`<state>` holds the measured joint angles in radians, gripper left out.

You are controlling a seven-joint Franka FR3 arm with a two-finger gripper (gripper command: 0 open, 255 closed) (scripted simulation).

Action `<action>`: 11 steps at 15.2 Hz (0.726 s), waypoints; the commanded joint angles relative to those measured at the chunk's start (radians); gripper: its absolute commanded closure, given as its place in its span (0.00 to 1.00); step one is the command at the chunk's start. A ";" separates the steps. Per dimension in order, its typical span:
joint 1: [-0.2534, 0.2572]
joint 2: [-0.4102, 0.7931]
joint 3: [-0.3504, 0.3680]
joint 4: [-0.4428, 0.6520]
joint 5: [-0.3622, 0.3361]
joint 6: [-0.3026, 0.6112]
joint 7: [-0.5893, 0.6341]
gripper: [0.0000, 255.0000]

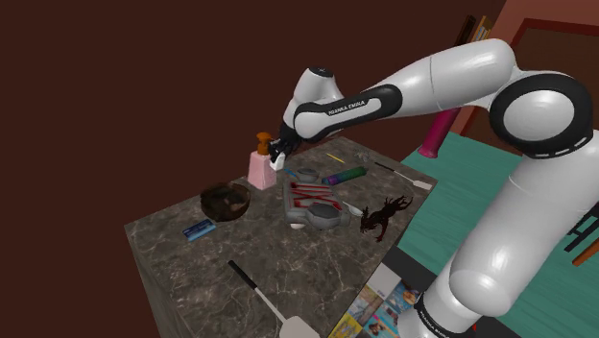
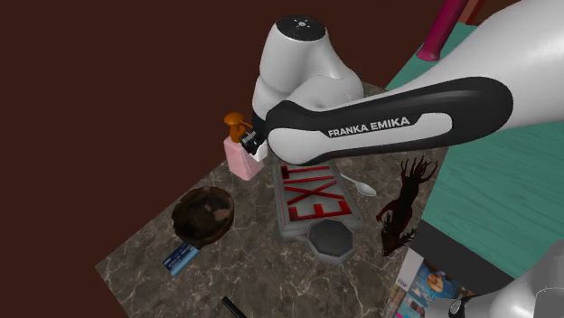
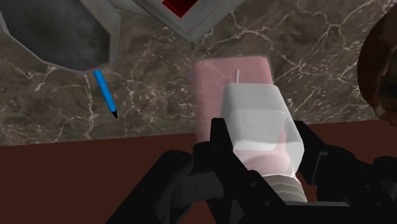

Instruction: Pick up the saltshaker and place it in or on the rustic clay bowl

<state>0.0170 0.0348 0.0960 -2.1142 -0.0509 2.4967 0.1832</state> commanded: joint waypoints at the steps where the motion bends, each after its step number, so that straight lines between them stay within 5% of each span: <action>1: 0.001 -0.010 0.001 0.016 0.002 -0.026 -0.001 1.00; 8: 0.001 -0.041 0.001 0.069 0.011 -0.110 -0.008 1.00; 11: 0.035 -0.039 0.036 0.069 -0.023 -0.112 0.081 1.00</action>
<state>0.0421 -0.0040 0.1218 -2.0490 -0.0647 2.3904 0.2379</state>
